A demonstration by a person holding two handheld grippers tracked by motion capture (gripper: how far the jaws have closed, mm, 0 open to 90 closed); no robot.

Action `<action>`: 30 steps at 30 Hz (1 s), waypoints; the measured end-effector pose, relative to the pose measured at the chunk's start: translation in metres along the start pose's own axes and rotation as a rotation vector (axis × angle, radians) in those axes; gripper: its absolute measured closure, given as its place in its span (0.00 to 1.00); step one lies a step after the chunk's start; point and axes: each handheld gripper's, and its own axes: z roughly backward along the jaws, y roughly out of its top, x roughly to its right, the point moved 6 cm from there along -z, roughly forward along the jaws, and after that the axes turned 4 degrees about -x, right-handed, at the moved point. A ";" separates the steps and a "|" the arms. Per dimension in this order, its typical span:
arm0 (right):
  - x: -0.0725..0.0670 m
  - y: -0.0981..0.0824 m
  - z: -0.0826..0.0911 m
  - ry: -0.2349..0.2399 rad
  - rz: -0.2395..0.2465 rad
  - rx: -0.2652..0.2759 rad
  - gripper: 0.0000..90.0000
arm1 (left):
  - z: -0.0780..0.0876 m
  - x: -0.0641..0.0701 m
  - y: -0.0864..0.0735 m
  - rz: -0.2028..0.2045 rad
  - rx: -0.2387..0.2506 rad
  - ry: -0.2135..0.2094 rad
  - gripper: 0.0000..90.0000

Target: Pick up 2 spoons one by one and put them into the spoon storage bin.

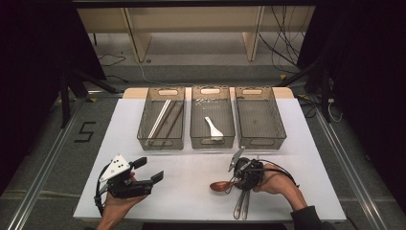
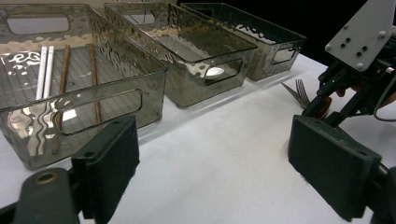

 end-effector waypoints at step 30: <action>0.008 0.007 0.019 -0.071 -0.031 0.093 0.94 | 0.000 -0.001 0.000 0.001 0.000 0.003 0.18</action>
